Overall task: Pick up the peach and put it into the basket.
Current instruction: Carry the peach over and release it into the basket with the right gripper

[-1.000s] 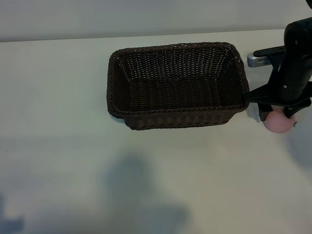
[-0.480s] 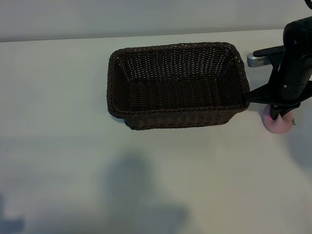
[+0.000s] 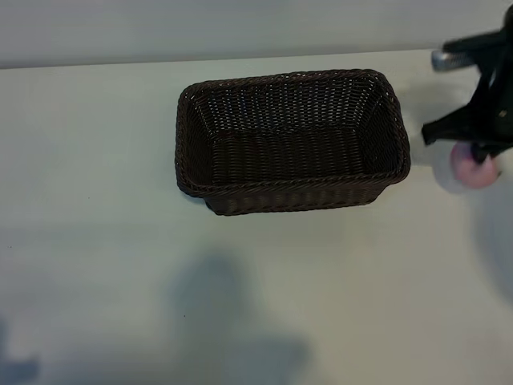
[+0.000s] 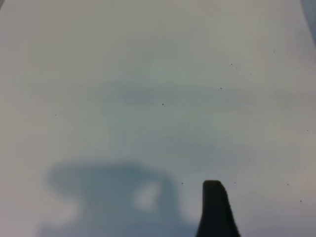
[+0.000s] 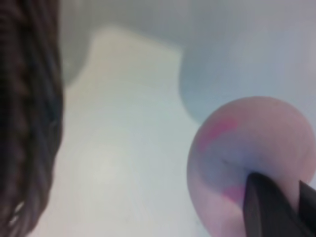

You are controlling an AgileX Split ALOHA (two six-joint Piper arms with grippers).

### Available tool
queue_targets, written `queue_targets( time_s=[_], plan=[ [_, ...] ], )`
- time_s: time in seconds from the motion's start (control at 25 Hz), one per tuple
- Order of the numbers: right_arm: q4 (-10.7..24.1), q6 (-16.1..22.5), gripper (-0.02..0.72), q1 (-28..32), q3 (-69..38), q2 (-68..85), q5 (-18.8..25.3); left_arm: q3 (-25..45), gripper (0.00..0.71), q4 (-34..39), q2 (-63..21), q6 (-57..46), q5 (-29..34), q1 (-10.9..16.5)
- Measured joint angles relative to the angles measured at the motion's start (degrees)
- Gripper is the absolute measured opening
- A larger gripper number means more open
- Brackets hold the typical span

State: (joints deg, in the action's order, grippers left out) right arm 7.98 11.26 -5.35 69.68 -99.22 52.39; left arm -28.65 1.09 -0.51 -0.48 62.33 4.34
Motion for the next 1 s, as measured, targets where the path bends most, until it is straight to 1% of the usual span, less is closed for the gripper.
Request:
queue_targets(
  time_s=[0.16,0.24,0.44,0.56,0.68,0.88,1.0],
  plan=[
    [-0.48,0.07,0.039,0.0,0.0,7.17,0.66,0.0,0.482,-0.05,0.0,0.0,0.0,0.0],
    [-1.42,-0.33,0.038,0.0,1.26,10.13,2.23,0.0,0.482,-0.05,0.0,0.0,0.0,0.0],
    [-5.05,-3.64,0.038,-1.76,8.98,12.38,6.57,0.0,0.482,-0.05,0.0,0.0,0.0,0.0],
    [-6.82,-4.86,0.038,-5.17,13.59,11.6,8.28,0.0,0.482,-0.05,0.0,0.0,0.0,0.0],
    [-7.59,-5.02,0.038,-9.42,16.61,9.59,9.14,0.0,0.482,-0.05,0.0,0.0,0.0,0.0],
    [-7.98,-5.14,0.038,-15.93,17.1,4.26,9.07,0.0,0.482,-0.05,0.0,0.0,0.0,0.0],
    [-7.98,-5.59,0.038,-19.2,17.1,0.21,7.77,0.0,0.482,-0.05,0.0,0.0,0.0,0.0]
  ],
)
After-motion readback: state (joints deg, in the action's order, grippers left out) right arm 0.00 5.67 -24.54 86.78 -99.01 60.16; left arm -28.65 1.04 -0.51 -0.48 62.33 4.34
